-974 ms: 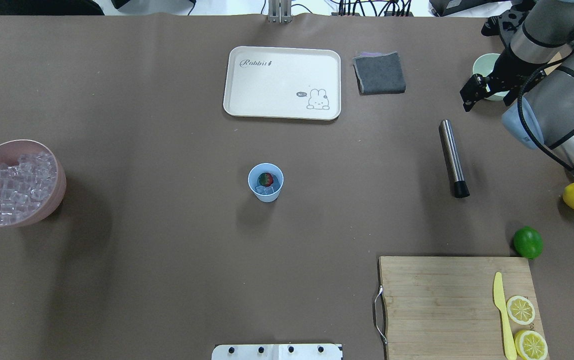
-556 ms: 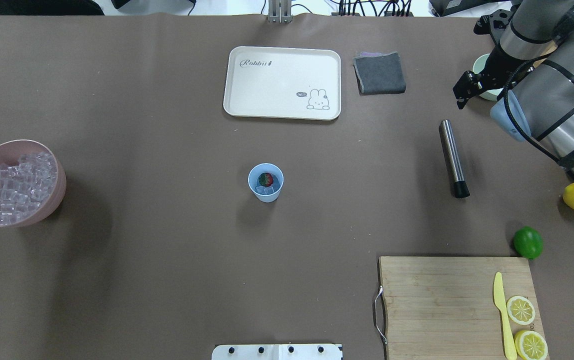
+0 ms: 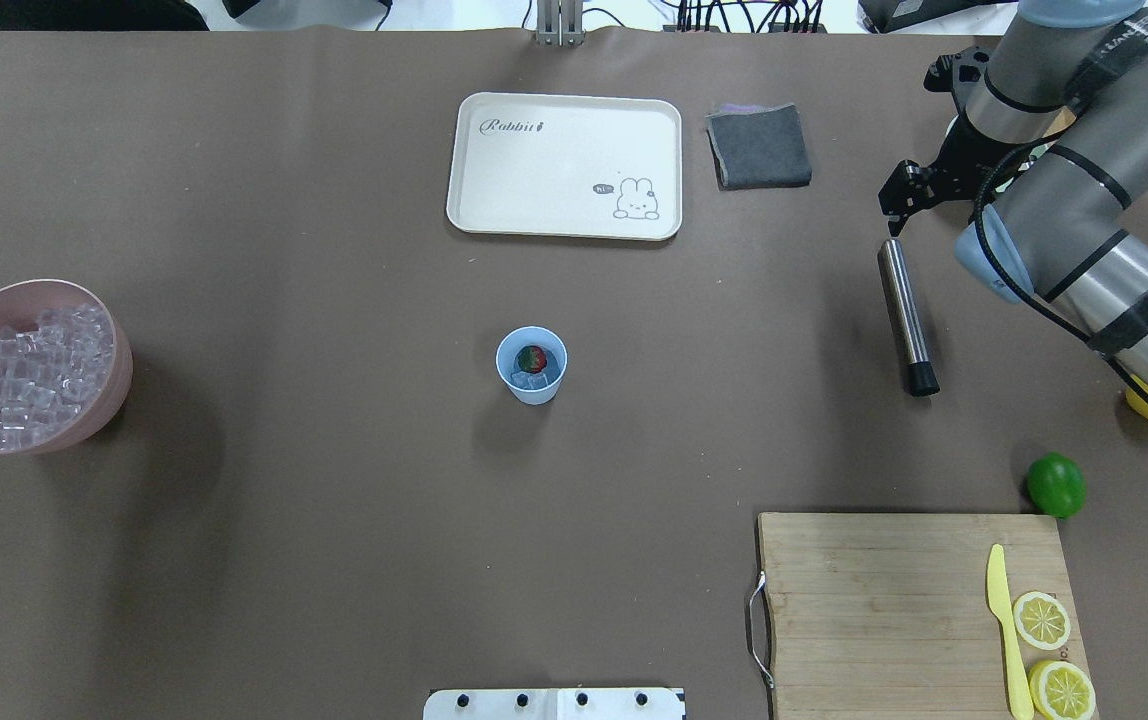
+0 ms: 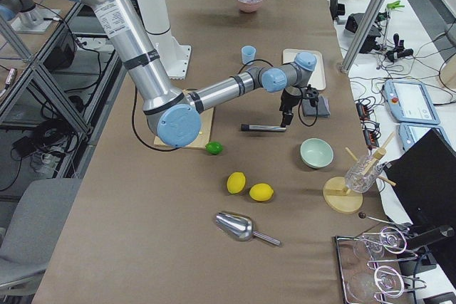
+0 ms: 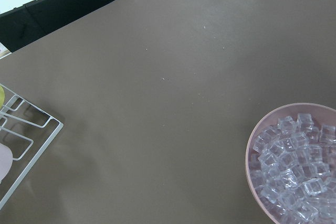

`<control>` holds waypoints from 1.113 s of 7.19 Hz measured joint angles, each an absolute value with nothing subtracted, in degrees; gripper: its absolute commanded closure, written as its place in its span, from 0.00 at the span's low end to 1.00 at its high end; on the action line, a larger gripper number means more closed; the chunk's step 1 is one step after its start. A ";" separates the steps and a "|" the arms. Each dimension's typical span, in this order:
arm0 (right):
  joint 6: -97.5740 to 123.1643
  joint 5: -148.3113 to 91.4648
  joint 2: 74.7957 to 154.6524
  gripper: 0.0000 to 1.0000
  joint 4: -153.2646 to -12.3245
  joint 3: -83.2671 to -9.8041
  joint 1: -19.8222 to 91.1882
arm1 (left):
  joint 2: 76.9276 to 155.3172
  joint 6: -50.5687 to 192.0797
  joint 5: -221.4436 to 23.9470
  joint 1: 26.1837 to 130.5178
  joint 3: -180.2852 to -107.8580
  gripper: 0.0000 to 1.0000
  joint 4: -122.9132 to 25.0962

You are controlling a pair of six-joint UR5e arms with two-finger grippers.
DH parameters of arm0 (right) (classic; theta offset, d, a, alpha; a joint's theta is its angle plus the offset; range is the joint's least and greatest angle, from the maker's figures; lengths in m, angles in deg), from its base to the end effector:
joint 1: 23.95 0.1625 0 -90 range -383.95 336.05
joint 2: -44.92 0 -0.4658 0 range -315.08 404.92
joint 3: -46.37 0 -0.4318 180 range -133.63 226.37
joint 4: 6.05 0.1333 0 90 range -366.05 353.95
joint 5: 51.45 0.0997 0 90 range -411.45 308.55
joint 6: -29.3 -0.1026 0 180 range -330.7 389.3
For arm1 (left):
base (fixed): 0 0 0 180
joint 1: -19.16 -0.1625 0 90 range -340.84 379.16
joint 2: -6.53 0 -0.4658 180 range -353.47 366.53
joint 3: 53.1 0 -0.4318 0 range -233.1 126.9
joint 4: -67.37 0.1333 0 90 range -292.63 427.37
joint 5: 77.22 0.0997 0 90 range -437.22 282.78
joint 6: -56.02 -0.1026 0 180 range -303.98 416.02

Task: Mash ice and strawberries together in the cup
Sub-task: 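Lower the right gripper onto the top of the steel muddler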

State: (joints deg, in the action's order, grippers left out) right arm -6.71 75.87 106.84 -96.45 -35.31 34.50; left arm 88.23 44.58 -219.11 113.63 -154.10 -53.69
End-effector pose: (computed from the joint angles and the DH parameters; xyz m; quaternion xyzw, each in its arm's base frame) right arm -0.3301 -0.6736 0.4714 -0.0429 -0.3507 -0.0174 0.9353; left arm -0.0900 -0.4766 0.6003 0.3165 0.3785 0.1791 0.8512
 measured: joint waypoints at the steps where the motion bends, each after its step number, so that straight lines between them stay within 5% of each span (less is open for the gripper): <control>1: -7.84 75.66 106.98 0.01 -92.92 -33.58 33.29 | 88.36 44.55 -218.97 113.59 -154.05 0.03 -53.67; 6: -9.36 75.43 107.25 0.06 -87.65 -29.45 31.79 | 88.63 44.51 -217.07 113.40 -153.96 0.03 -53.69; 8: -9.52 75.54 107.30 0.22 -87.61 -28.99 31.77 | 89.42 44.51 -216.50 113.31 -153.89 0.03 -53.66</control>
